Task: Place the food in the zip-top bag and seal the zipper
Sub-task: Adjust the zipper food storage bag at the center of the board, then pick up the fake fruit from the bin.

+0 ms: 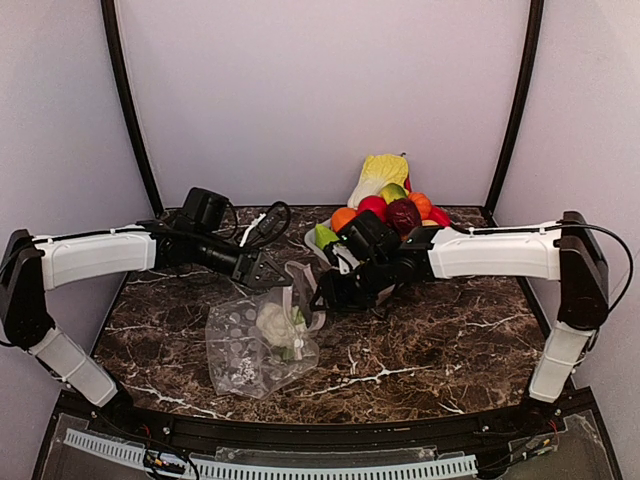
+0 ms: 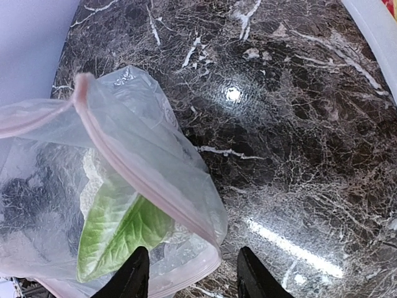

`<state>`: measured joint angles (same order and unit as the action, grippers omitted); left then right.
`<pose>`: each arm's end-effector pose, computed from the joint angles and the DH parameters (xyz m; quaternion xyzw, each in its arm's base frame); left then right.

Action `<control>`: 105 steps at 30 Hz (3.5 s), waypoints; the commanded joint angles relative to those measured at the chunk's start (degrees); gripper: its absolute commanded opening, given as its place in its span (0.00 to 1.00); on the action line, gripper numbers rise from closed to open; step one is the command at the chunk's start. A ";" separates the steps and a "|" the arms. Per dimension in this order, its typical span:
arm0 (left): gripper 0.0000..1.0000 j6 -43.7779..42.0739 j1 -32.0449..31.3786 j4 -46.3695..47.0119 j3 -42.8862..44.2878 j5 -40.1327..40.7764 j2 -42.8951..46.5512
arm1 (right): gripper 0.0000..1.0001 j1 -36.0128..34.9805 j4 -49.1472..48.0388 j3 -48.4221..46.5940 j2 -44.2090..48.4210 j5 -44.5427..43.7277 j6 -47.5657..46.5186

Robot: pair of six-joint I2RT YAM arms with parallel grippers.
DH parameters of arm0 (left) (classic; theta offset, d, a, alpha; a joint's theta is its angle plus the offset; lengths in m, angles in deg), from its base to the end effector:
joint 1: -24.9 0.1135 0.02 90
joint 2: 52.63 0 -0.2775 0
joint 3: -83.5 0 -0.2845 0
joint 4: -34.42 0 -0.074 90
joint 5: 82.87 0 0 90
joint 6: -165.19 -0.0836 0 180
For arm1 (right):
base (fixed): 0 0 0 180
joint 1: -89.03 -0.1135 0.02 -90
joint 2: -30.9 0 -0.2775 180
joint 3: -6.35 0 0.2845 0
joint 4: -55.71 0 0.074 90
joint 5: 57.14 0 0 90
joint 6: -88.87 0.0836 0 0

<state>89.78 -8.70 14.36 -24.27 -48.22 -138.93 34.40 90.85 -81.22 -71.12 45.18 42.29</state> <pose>0.2773 -0.2668 0.2531 0.3438 0.7357 -0.5440 0.2112 0.2484 0.3807 0.1954 -0.1280 0.9250 0.3253 0.1491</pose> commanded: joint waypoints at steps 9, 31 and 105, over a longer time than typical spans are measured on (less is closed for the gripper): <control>0.01 -0.79 0.27 -0.67 -0.51 -0.03 2.89 | 0.40 0.46 4.62 -5.90 -5.04 0.97 -1.44; 0.01 -13.05 8.20 -25.01 15.81 22.20 13.69 | 0.00 -0.08 13.24 -28.01 1.92 5.14 -14.40; 0.01 -8.74 8.29 -8.65 4.55 18.54 9.05 | 0.99 23.94 11.45 -12.51 8.23 -18.13 -35.40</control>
<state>80.56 -0.48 4.70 -18.92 -29.25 -131.02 57.63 106.19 -93.46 -61.41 23.87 10.22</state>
